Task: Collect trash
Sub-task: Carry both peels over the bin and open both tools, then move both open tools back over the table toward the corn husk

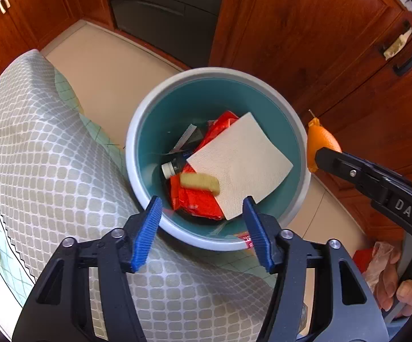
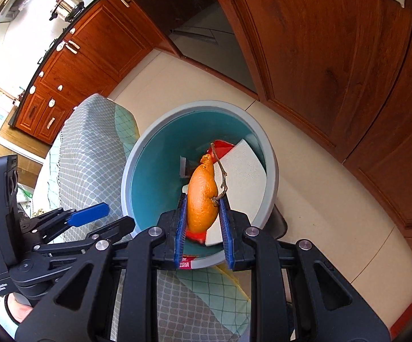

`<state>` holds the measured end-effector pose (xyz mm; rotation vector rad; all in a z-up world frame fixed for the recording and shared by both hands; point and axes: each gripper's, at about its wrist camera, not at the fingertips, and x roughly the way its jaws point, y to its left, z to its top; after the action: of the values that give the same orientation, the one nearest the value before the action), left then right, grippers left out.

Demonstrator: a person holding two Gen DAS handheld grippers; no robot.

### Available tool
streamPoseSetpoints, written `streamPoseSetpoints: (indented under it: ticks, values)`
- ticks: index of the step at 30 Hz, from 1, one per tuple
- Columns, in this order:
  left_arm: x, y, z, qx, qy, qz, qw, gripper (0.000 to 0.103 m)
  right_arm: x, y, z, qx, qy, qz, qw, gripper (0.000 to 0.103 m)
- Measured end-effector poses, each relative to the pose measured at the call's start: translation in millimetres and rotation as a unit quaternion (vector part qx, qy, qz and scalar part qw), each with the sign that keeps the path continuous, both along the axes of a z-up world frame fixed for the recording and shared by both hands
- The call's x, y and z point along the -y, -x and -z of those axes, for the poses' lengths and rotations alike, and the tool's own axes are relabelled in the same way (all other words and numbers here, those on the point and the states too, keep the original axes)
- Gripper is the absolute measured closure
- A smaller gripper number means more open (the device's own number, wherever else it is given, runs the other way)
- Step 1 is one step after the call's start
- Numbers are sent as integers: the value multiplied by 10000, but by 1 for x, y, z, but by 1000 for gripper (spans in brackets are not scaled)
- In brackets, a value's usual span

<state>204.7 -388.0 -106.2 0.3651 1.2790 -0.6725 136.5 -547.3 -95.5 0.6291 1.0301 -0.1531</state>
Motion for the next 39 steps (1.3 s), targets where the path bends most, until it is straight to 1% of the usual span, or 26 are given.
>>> streamPoseSetpoints:
  ticks: [2, 3, 5, 7, 9, 11, 12, 13, 14, 15, 16, 17, 18, 19, 22, 27, 39]
  values:
    - [-7, 1, -3, 74, 0, -33, 10000, 27, -2, -4, 1, -18, 1, -27, 10000, 82]
    - [-10, 1, -4, 86, 14, -56, 9999, 24, -4, -5, 2, -23, 8, -43, 10000, 82]
    - [-18, 2, -7, 103, 88, -89, 9999, 13, -7, -8, 2, -43, 23, -80, 10000, 82]
    - [-26, 3, -9, 152, 143, -137, 9997, 9, -9, -10, 2, -60, 50, -107, 9999, 82]
    - [-33, 5, -10, 157, 171, -167, 9996, 7, -12, -13, 2, -82, 78, -129, 9999, 82]
    - [-39, 6, -11, 116, 203, -189, 9995, 6, -13, -16, 2, -114, 120, -153, 9997, 79]
    - [-41, 6, -10, 103, 203, -206, 9995, 6, -15, -17, 1, -141, 164, -153, 9996, 75]
    - [-43, 5, -9, 83, 205, -225, 9995, 6, -16, -18, 1, -165, 204, -141, 9996, 68]
    - [-45, 5, -8, 58, 217, -241, 9995, 6, -16, -19, 0, -177, 221, -128, 9995, 45]
    - [-48, 5, -8, 38, 225, -257, 9994, 6, -18, -20, -1, -163, 254, -114, 9995, 30]
    - [-49, 4, -7, 20, 230, -274, 9994, 6, -20, -20, -2, -155, 293, -97, 9994, 27]
    - [-52, 4, -7, 7, 244, -288, 9993, 6, -22, -21, -2, -173, 299, -98, 9994, 27]
    - [-53, 3, -7, -6, 262, -300, 9992, 6, -23, -23, -1, -208, 277, -114, 9993, 24]
    - [-55, 3, -8, -17, 279, -309, 9991, 6, -24, -25, 0, -274, 267, -123, 9992, 18]
    - [-61, 3, -12, -20, 334, -317, 9989, 6, -29, -27, 3, -479, 249, -116, 9985, 16]
    - [-72, 4, -18, -7, 384, -358, 9986, 6, -39, -27, 4, -617, 348, -147, 9974, 16]
    - [-112, 11, -36, 2, 519, -609, 9968, 5, -73, -25, -9, -619, 473, -365, 9963, 16]
